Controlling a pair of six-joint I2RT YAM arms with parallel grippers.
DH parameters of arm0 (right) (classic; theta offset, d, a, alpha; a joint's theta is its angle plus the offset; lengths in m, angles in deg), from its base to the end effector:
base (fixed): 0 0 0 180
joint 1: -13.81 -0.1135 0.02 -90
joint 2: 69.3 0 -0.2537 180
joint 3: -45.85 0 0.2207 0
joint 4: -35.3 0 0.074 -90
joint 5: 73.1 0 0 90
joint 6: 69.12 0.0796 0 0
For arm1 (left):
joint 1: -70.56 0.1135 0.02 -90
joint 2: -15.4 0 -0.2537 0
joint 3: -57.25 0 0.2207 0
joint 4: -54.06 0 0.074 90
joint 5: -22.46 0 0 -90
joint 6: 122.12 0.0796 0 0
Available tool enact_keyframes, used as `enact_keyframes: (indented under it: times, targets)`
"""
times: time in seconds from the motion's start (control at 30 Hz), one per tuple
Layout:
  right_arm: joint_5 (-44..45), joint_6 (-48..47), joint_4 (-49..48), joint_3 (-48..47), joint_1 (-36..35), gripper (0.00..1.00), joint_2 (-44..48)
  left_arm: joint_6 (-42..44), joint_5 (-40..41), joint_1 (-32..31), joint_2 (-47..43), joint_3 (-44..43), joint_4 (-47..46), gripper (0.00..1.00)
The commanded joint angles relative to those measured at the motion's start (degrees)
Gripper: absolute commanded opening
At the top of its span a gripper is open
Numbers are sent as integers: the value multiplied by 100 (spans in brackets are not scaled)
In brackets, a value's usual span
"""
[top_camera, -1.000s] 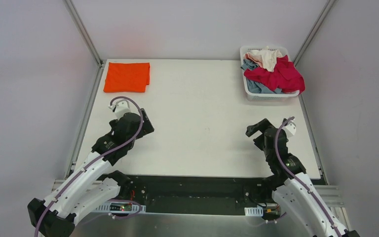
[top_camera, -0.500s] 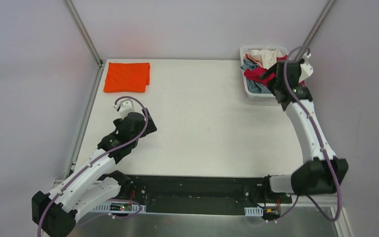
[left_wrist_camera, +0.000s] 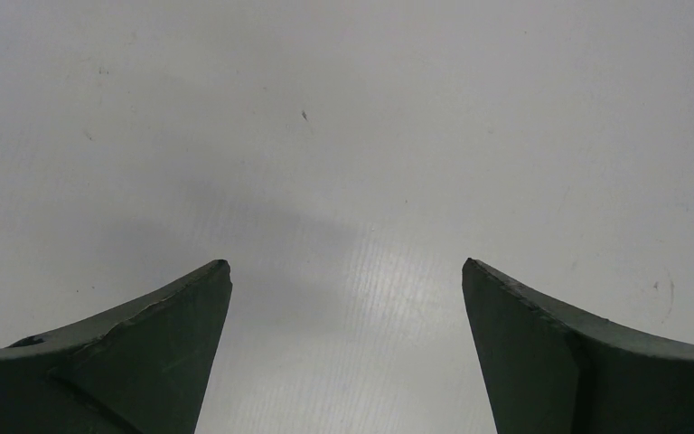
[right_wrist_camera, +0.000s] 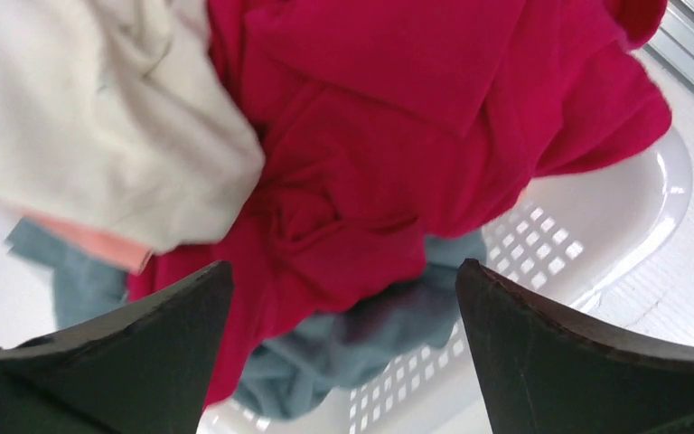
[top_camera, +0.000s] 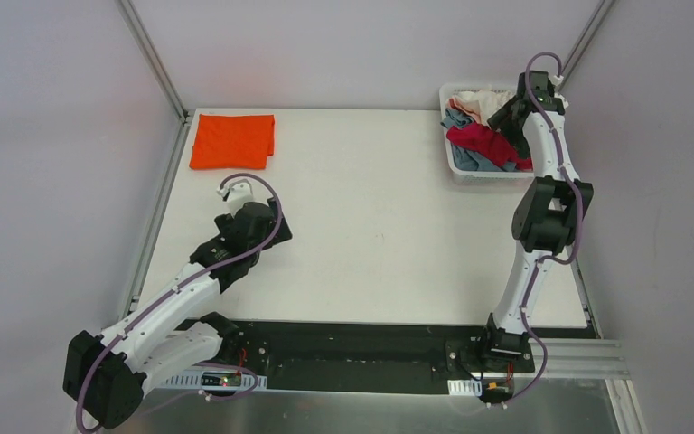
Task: Fold and stack the t-shirts
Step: Grab crumpled tshirt from bin with the right arm
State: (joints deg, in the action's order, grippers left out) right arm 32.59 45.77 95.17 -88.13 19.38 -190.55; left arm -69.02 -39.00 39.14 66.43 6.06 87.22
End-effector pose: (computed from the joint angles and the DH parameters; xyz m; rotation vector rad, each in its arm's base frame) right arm 0.4650 -0.0670 0.2686 0.7421 2.2406 -0.1649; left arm 0.1921 -0.0728 0.2330 -0.3819 2.0400 -0.1941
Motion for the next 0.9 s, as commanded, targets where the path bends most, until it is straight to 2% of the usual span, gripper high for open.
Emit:
enact_keyframes:
  times: [0.0, 0.57, 0.67, 0.77, 0.87]
  targets:
    - [-130, 178, 170, -487, 165, 95, -203, 132, 51, 38, 156, -72, -199, 99]
    - [-545, 1193, -630, 146, 401, 74, -531, 218, 135, 39, 208, -113, -218, 99]
    - [-578, 1324, -713, 278, 402, 67, -511, 234, 150, 39, 185, -101, -217, 99]
    - [-548, 1450, -809, 447, 402, 57, -406, 228, 150, 39, 153, -89, -220, 99]
    - [-507, 1489, -1084, 778, 402, 41, -197, 228, 152, 38, 138, -73, -218, 99]
